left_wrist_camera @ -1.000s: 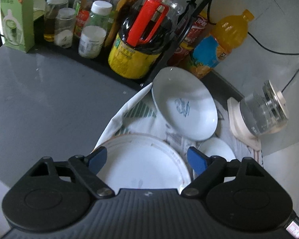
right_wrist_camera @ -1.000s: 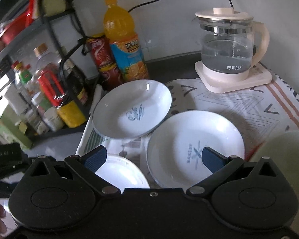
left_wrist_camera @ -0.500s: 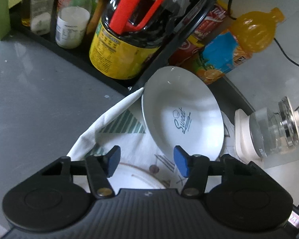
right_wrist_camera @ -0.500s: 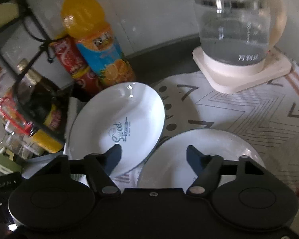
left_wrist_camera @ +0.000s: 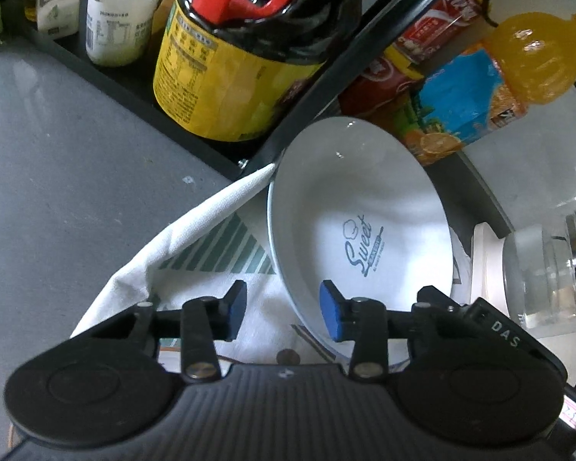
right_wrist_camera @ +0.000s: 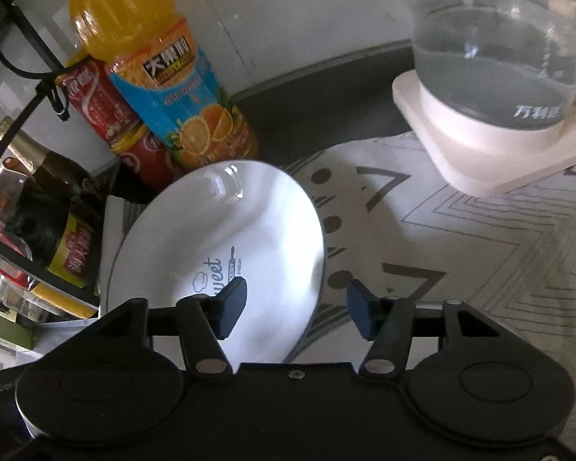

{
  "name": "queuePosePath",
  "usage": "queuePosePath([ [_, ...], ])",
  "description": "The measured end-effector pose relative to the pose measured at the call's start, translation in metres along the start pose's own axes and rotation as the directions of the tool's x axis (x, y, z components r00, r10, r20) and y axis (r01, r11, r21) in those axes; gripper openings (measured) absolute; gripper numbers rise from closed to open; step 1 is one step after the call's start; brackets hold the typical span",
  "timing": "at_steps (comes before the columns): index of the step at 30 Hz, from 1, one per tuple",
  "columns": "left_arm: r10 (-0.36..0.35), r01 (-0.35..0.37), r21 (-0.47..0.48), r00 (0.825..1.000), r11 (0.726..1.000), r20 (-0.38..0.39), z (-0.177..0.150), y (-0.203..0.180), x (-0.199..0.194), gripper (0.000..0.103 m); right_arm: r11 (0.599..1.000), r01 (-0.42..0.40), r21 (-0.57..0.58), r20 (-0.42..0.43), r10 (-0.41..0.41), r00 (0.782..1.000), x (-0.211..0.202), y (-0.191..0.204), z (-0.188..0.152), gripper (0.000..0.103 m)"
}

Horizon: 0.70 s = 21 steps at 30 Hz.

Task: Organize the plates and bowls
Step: 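Close both grippers on the rim of the white 'Sweet' plate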

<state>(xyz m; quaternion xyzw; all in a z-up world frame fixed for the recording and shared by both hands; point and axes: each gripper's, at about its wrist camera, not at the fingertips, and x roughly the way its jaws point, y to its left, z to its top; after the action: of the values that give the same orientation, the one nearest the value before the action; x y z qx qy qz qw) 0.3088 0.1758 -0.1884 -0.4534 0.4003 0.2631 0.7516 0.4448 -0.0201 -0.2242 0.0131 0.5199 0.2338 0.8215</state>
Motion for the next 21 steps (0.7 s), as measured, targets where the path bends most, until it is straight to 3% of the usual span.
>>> queuePosePath([
  [7, 0.001, -0.002, -0.031, 1.000, 1.000, -0.018, 0.000, 0.001, 0.013, 0.031, 0.999, -0.032, 0.009, -0.064, 0.032, 0.997, 0.024, -0.002, -0.001, 0.038],
  [14, -0.001, 0.000, -0.054, 1.000, 0.999, -0.024, 0.003, 0.000, 0.021, 0.020, 0.997, 0.012, -0.071, -0.059, -0.016, 0.998, 0.033, 0.009, -0.006, 0.038],
  [19, -0.025, 0.023, -0.063, 0.999, 0.998, -0.027, 0.005, -0.001, 0.027, 0.011, 1.000, -0.007, -0.026, -0.071, 0.005, 0.997, 0.035, -0.007, 0.001, 0.020],
  [21, -0.020, 0.018, -0.061, 0.999, 0.998, -0.026, 0.005, -0.003, 0.027, 0.011, 0.999, -0.030, -0.011, -0.075, 0.030, 0.997, 0.034, -0.013, 0.003, 0.017],
])
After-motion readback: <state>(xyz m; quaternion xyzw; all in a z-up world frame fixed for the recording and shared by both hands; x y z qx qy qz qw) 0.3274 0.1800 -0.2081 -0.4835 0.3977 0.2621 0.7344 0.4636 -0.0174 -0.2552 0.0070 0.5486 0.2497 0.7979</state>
